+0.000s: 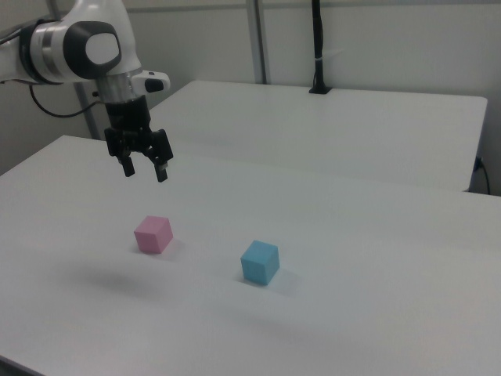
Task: Put blue cube on pink cube
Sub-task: 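Move the open gripper over the light-blue cube and lower it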
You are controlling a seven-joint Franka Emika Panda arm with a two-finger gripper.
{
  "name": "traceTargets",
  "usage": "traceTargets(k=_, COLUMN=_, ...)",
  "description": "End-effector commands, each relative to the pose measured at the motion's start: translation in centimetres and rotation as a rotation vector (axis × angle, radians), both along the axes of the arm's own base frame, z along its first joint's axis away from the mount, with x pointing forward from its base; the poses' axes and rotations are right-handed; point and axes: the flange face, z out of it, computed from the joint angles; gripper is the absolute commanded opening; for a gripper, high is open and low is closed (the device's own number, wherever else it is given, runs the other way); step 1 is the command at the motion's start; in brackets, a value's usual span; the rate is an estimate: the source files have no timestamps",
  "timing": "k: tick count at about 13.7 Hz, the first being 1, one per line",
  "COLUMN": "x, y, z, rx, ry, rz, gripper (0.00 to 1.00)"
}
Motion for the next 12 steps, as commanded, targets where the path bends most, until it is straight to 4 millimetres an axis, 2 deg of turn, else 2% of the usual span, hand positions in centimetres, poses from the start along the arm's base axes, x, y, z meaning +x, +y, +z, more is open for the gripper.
traceTargets(k=1, x=1.0, y=-4.2, z=-0.5, rx=0.029, ry=-0.015, rz=0.045, gripper=1.0)
traceTargets(k=3, x=1.2, y=-7.5, z=-0.3, rx=0.032, ry=-0.036, rz=0.052, gripper=1.0)
traceTargets(k=4, x=1.4, y=-10.2, z=-0.3, rx=0.038, ry=-0.057, rz=0.042, gripper=1.0)
traceTargets(k=6, x=1.9, y=-14.7, z=-1.3, rx=0.047, ry=-0.073, rz=0.041, gripper=1.0)
traceTargets(k=8, x=2.2, y=-18.2, z=-1.7, rx=0.075, ry=-0.128, rz=0.016, gripper=1.0)
traceTargets(k=10, x=2.9, y=-19.8, z=-2.4, rx=0.072, ry=-0.146, rz=-0.009, gripper=1.0)
traceTargets(k=12, x=3.5, y=-19.8, z=-3.0, rx=0.063, ry=-0.16, rz=-0.006, gripper=1.0)
